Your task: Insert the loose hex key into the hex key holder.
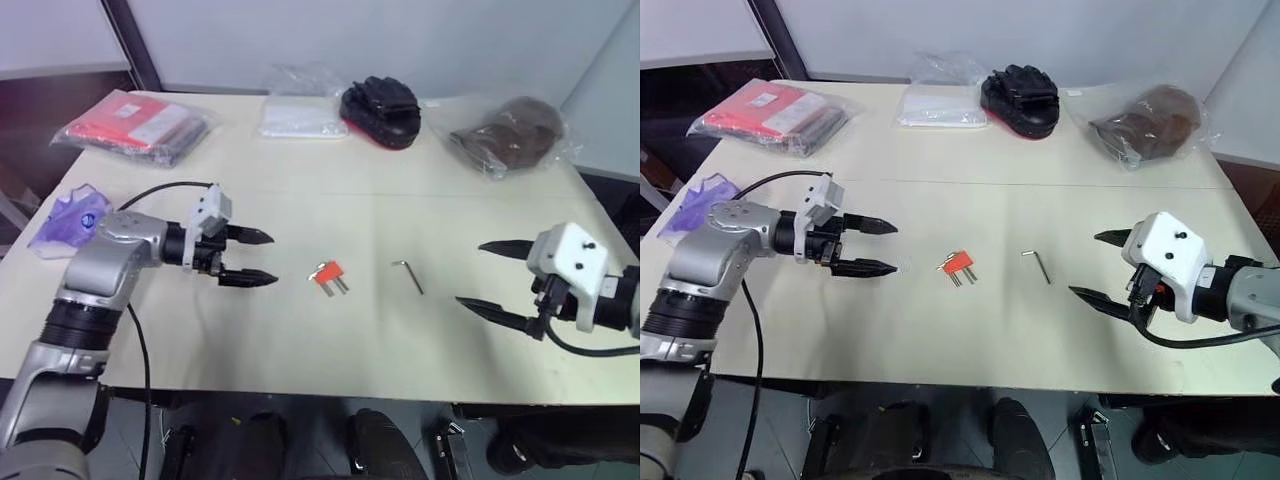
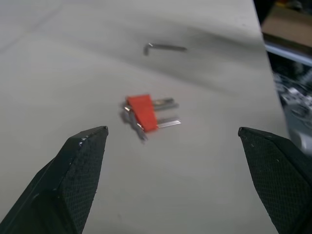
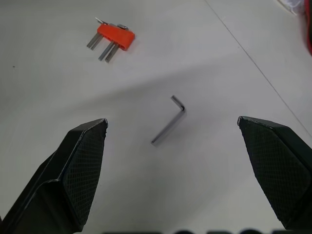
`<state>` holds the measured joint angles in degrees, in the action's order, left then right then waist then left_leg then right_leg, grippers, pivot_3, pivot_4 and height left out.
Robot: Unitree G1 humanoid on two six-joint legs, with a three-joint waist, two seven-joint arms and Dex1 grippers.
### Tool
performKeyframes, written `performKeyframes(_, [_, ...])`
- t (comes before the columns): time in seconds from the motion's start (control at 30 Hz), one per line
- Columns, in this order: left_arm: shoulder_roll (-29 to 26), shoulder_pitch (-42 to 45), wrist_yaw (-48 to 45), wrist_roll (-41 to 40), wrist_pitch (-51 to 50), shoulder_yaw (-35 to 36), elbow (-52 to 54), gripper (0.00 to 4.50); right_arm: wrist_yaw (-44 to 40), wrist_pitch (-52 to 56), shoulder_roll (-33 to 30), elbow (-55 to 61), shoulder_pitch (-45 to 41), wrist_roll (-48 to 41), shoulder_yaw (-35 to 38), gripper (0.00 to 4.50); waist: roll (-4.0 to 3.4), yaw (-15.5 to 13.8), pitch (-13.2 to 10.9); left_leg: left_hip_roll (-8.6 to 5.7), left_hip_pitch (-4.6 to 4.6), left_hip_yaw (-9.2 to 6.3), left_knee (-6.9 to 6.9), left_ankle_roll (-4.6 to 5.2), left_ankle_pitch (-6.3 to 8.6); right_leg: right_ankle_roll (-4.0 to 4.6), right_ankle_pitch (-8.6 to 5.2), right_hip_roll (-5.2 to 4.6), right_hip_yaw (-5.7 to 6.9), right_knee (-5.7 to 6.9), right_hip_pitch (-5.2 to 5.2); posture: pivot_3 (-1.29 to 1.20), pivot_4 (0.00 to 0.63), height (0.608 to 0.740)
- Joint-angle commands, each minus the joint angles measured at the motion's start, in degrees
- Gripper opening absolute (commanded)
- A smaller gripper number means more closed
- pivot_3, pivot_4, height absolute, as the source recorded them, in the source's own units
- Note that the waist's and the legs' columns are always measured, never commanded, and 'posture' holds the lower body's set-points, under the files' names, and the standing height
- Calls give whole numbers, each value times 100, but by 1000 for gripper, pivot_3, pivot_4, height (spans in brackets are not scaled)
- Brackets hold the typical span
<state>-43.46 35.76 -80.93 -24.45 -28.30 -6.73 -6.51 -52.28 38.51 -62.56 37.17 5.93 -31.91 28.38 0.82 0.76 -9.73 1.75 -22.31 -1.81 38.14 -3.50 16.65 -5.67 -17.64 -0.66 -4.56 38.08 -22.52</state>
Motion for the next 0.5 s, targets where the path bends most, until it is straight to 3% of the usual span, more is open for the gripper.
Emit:
performKeyframes(0.03, [27, 76, 8, 63, 215, 32, 111, 4479, -9, -43, -74, 127, -144, 23, -32, 4500, 1, 0, -1, 0, 0, 0, 0, 0, 0, 0, 0, 0, 0, 0, 0, 0, 150, 740])
performKeyframes(0.5, [166, 182, 263, -11, 43, 132, 53, 4479, 13, -160, 26, 0, -311, 254, -251, 4500, 3, 5, -2, 2, -3, 1, 0, 0, 0, 0, 0, 0, -1, 2, -6, 0, 150, 740])
